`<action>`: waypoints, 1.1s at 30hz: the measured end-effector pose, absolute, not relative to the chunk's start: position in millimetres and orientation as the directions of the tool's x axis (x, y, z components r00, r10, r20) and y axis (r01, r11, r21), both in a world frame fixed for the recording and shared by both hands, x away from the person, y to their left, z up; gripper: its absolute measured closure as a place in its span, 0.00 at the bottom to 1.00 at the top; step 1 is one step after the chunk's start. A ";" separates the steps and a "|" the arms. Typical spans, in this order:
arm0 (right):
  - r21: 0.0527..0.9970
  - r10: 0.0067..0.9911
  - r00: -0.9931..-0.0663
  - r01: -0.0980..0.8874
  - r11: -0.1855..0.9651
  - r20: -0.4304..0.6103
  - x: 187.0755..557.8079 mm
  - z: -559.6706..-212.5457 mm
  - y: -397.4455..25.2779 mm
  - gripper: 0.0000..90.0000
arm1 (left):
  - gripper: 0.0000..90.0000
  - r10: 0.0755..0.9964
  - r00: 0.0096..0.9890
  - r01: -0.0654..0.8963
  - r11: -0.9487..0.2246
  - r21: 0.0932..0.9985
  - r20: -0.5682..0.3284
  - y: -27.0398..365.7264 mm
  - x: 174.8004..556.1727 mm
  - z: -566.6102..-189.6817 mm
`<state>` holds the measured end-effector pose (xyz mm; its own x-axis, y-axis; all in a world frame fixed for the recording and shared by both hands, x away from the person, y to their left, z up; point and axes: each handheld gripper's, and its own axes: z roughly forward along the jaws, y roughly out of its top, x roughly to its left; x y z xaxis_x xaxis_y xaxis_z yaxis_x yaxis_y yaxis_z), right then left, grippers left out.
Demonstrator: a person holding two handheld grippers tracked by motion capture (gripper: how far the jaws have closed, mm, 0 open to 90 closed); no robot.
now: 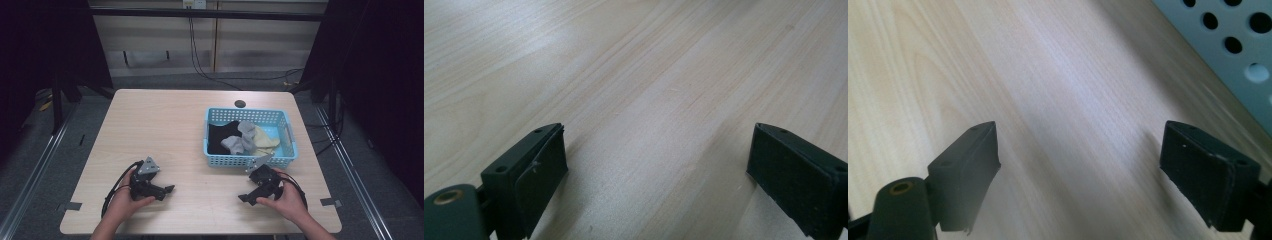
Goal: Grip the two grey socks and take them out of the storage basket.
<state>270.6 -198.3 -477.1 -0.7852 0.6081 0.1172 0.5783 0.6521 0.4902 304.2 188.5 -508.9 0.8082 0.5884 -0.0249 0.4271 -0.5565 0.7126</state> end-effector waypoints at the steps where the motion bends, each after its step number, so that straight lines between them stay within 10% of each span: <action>1: 0.479 0.605 -0.788 0.577 0.662 0.114 271.7 -474.1 -199.0 0.18 | 0.09 0.588 0.809 0.427 -0.558 0.711 -0.023 188.5 304.1 -508.8; 33: 0.292 0.565 -0.823 0.554 0.779 0.056 331.0 -368.7 -205.4 0.25 | 0.09 0.587 0.809 0.425 -0.559 0.712 -0.022 188.3 304.0 -509.0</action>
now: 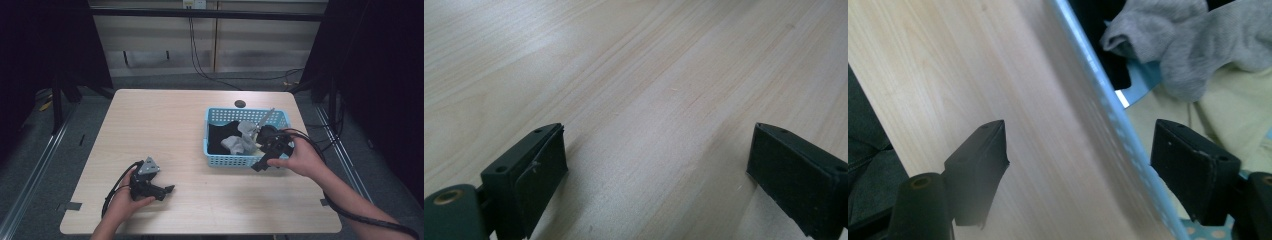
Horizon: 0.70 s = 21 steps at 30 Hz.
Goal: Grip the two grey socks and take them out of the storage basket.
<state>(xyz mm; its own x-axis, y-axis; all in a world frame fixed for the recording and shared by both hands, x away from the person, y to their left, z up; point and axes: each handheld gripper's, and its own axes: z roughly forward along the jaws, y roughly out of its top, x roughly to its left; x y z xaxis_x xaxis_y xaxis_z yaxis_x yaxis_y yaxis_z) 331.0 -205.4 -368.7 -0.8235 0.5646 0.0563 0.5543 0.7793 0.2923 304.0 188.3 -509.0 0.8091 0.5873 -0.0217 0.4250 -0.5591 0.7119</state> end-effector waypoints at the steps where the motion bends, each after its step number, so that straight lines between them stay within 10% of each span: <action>1: 0.296 0.579 -0.813 0.567 0.769 0.053 337.8 -367.5 -206.4 0.25 | 0.09 0.587 0.809 0.424 -0.560 0.711 -0.020 188.3 304.0 -508.9; 21: 0.238 0.711 -0.702 0.697 0.676 0.036 411.0 -403.4 -212.7 0.28 | 0.09 0.592 0.806 0.428 -0.548 0.719 -0.029 187.6 303.8 -509.6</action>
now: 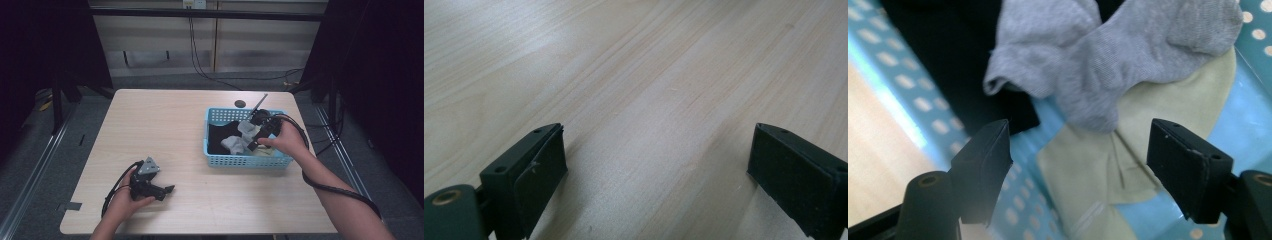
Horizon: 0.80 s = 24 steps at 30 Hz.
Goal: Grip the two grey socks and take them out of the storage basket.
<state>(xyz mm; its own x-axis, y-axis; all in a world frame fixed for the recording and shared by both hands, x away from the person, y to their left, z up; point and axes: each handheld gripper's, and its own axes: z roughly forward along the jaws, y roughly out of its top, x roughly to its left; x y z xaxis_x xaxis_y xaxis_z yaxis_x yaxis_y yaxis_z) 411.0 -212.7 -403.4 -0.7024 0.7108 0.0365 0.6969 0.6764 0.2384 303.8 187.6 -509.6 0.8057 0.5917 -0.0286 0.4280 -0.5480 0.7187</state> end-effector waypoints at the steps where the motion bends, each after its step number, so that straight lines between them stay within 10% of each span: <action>1: 0.238 0.711 -0.702 0.697 0.676 0.036 411.0 -403.4 -212.7 0.28 | 0.09 0.592 0.806 0.428 -0.548 0.719 -0.029 187.6 303.8 -509.6; 13: 0.252 0.751 -0.659 0.734 0.631 0.038 442.2 -425.0 -204.8 0.36 | 0.08 0.591 0.806 0.426 -0.549 0.719 -0.027 187.5 303.9 -509.6; 24: 0.217 0.719 -0.688 0.720 0.659 0.097 447.7 -432.4 -206.9 0.93 | 0.08 0.591 0.806 0.428 -0.550 0.717 -0.028 187.8 303.9 -509.3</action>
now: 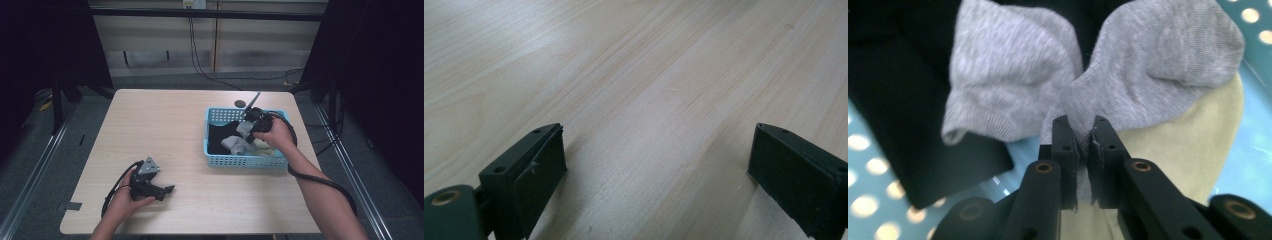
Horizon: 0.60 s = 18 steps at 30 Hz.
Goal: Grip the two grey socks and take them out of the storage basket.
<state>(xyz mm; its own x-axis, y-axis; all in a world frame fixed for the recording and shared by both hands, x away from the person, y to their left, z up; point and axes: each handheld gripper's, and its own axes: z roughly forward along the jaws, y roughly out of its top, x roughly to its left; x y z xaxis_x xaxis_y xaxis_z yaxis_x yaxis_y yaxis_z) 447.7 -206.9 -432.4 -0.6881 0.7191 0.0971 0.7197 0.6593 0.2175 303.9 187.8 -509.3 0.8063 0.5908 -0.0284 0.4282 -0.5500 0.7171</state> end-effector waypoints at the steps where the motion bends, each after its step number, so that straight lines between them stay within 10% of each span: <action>1: 0.217 0.719 -0.688 0.720 0.659 0.097 447.7 -432.4 -206.9 0.93 | 0.08 0.591 0.806 0.428 -0.550 0.717 -0.028 187.8 303.9 -509.3; 18: 0.275 0.685 -0.724 0.676 0.683 0.080 425.7 -375.4 -223.3 0.94 | 0.08 0.589 0.808 0.421 -0.552 0.720 -0.021 187.6 304.1 -509.5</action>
<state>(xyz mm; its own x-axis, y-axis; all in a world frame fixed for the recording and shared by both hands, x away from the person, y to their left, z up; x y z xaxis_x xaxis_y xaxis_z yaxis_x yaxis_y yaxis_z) 425.7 -223.3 -375.4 -0.7241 0.6850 0.0796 0.6765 0.6831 0.2753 304.1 187.6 -509.5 0.8079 0.5890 -0.0213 0.4214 -0.5520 0.7195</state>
